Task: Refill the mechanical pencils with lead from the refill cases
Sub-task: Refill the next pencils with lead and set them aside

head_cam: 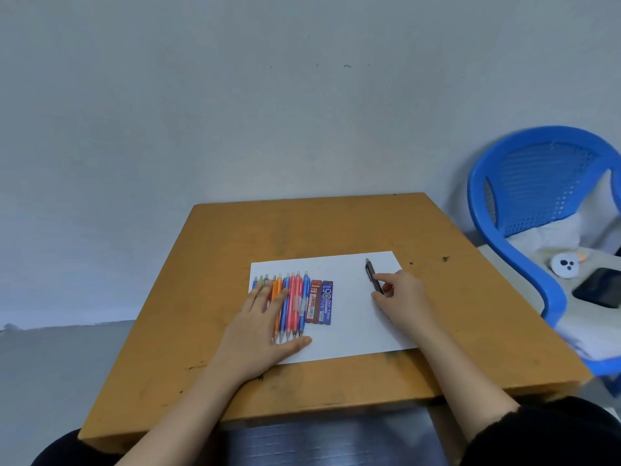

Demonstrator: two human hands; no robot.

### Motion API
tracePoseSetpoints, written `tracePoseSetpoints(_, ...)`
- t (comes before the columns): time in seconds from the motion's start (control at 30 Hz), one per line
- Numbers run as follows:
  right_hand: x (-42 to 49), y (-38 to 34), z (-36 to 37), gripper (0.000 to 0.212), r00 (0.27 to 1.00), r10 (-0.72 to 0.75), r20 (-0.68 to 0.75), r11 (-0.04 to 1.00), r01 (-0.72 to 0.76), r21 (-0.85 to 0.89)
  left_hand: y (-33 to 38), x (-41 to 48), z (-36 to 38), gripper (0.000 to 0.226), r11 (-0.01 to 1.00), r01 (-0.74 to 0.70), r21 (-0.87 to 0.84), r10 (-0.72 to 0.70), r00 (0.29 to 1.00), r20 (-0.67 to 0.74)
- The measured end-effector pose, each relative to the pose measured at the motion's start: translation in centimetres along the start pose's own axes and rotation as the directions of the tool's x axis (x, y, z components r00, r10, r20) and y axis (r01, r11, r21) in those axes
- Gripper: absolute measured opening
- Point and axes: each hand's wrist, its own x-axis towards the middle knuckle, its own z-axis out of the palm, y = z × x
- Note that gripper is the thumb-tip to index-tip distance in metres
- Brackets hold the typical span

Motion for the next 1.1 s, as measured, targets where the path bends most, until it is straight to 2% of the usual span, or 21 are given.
tracePoseSetpoints(0.3, 1.6, 1.2, -0.5, 0.038, 0.999, 0.024, -0.039, 1.000, -0.024, 0.004, 0.0, -0.1, 0.1, 0.117, 1.000, 0.017, -0.004, -0.017, 0.997, -0.077)
tracePoseSetpoints(0.5, 1.5, 1.2, 0.0, 0.033, 0.989, -0.013, -0.146, 1.000, 0.015, 0.011, 0.0, -0.1, 0.0, 0.117, 1.000, 0.019, -0.018, -0.020, 0.996, -0.089)
tracePoseSetpoints(0.97, 1.3, 1.5, 0.2, 0.024, 0.976, -0.061, -0.211, 0.995, 0.076, 0.063, 0.1, -0.1, -0.1, 0.111, 1.000, 0.009, -0.011, -0.010, 0.996, -0.090)
tracePoseSetpoints(1.03, 1.1, 1.5, 0.4, 0.019, 0.955, -0.108, -0.276, 0.991, 0.125, 0.042, 0.0, -0.2, -0.1, 0.111, 1.000, 0.006, -0.013, -0.007, 0.996, -0.093)
tracePoseSetpoints(1.1, 0.7, 1.1, 0.6, 0.015, 0.909, -0.224, -0.351, 0.972, 0.232, -0.018, 0.0, -0.2, -0.1, 0.111, 1.000, 0.004, -0.024, -0.006, 0.995, -0.096)
